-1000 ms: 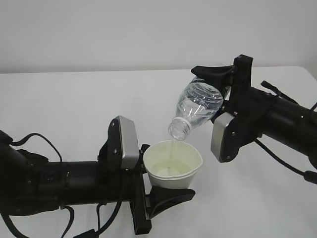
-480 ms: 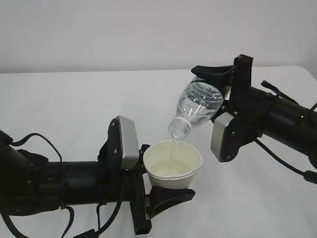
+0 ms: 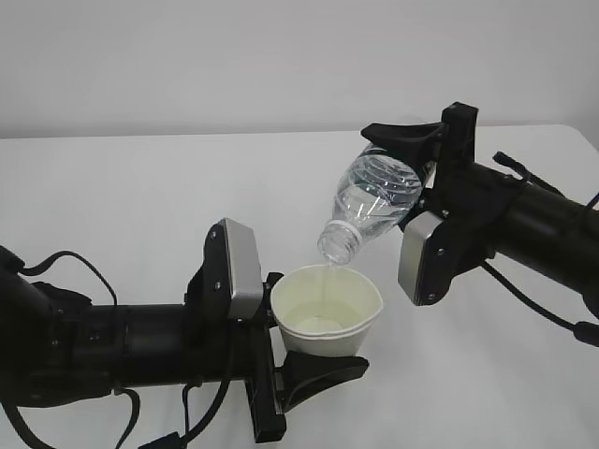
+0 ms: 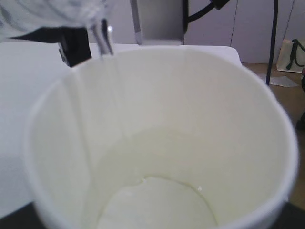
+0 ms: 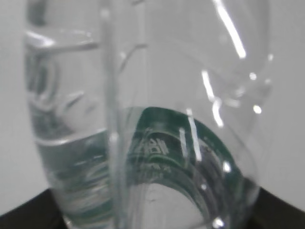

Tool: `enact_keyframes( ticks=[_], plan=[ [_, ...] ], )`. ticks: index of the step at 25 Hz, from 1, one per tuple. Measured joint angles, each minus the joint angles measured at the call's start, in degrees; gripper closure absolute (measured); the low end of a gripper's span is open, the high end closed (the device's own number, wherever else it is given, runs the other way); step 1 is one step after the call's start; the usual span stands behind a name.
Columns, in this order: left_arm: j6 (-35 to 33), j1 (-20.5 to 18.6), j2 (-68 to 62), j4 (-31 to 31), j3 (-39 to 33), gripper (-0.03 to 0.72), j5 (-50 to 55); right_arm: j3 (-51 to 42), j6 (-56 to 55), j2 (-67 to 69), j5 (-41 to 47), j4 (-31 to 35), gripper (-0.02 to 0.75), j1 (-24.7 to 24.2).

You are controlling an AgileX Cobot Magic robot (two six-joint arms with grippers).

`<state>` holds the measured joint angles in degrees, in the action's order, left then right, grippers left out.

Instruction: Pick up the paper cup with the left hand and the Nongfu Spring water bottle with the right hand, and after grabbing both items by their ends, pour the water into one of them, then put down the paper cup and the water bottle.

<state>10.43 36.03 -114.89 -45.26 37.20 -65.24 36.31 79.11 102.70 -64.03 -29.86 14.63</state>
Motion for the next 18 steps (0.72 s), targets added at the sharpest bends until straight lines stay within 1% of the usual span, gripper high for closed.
enact_keyframes(
  ticks=[18],
  plan=[
    [0.0,0.0,0.0,0.0,0.0,0.229,0.0,0.0,1.1,0.0,-0.1,0.1,0.281,0.0]
  ],
)
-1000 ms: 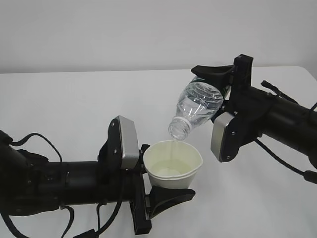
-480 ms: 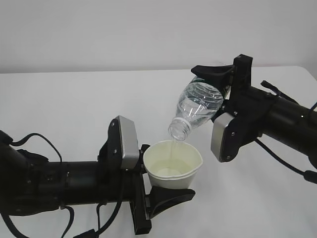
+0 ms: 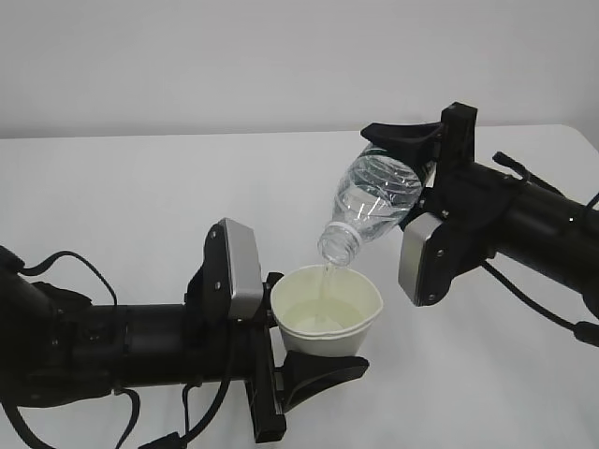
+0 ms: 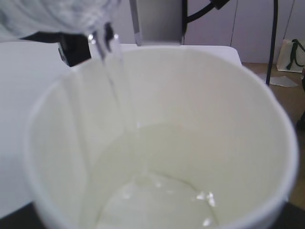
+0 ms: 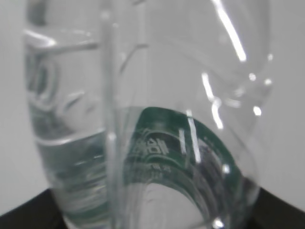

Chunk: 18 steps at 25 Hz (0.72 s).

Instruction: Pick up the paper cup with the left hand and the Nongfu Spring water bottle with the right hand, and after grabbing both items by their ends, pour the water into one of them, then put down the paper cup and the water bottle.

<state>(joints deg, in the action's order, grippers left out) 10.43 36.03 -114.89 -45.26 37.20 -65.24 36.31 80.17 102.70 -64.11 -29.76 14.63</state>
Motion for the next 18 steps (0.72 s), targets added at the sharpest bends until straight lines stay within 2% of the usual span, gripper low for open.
enact_keyframes(
  ticks=[18],
  plan=[
    [0.0,0.0,0.0,0.0,0.0,0.229,0.0,0.0,0.5,0.0,0.0,0.0,0.281,0.0]
  ],
)
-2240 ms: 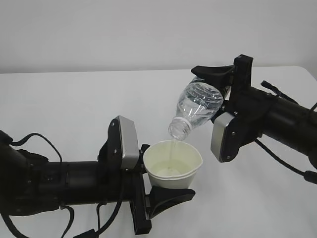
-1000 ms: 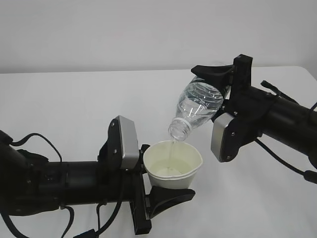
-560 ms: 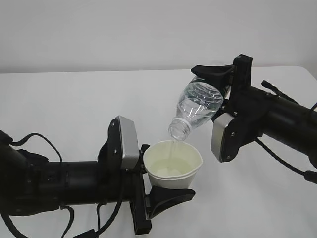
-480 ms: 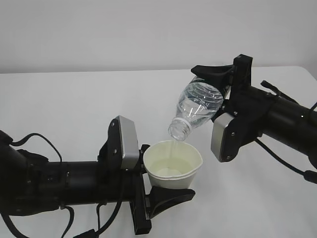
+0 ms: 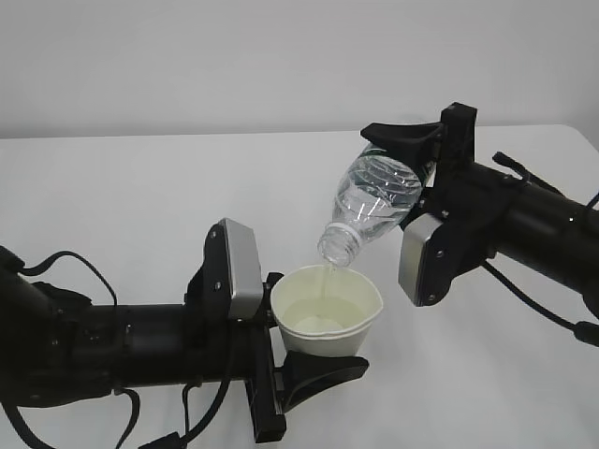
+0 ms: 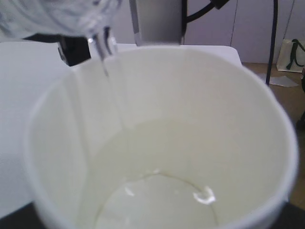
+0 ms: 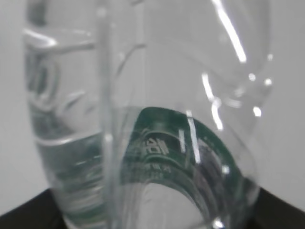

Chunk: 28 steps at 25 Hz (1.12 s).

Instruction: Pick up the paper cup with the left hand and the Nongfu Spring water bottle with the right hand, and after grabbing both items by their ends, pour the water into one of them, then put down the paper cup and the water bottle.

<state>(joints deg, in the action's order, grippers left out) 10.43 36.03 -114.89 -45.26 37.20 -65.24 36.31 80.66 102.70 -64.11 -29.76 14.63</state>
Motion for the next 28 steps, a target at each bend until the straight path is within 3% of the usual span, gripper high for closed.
enact_keyframes(
  ticks=[28],
  plan=[
    [0.0,0.0,0.0,0.0,0.0,0.229,0.1,0.1,1.1,-0.1,0.0,0.0,0.281,0.0]
  ],
)
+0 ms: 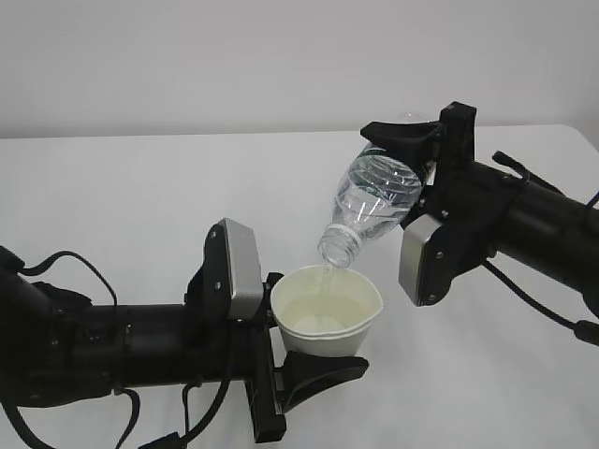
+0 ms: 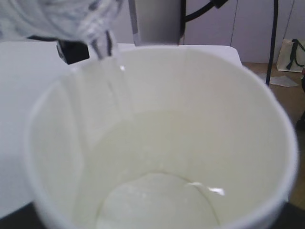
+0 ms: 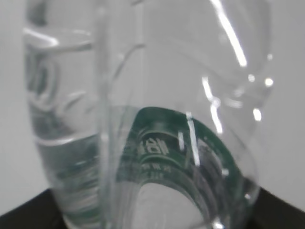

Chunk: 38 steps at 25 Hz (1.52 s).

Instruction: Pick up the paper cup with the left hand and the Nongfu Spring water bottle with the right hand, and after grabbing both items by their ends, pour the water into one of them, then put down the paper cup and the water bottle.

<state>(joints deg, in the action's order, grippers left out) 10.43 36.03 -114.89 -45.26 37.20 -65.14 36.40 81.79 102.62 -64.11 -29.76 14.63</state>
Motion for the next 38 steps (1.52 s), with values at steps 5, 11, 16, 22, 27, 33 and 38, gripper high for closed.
enact_keyframes(
  ticks=[5,11,16,22,27,33,38],
  plan=[
    [0.0,0.0,0.0,0.0,0.0,0.229,0.0,0.0,0.7,0.0,0.0,0.0,0.281,0.0],
    [0.0,0.0,0.0,0.0,0.0,0.229,0.0,0.0,0.8,0.0,0.0,0.0,0.281,0.0],
    [0.0,0.0,0.0,0.0,0.0,0.229,0.0,0.0,1.0,0.0,0.0,0.0,0.281,0.0],
    [0.0,0.0,0.0,0.0,0.0,0.229,0.0,0.0,1.0,0.0,-0.1,0.0,0.281,0.0],
    [0.0,0.0,0.0,0.0,0.0,0.229,0.0,0.0,1.0,0.0,-0.2,0.0,0.281,0.0],
    [0.0,0.0,0.0,0.0,0.0,0.229,0.0,0.0,1.0,0.0,-0.3,0.0,0.281,0.0],
    [0.0,0.0,0.0,0.0,0.0,0.229,0.0,0.0,1.0,0.0,-0.3,0.0,0.281,0.0]
  ],
)
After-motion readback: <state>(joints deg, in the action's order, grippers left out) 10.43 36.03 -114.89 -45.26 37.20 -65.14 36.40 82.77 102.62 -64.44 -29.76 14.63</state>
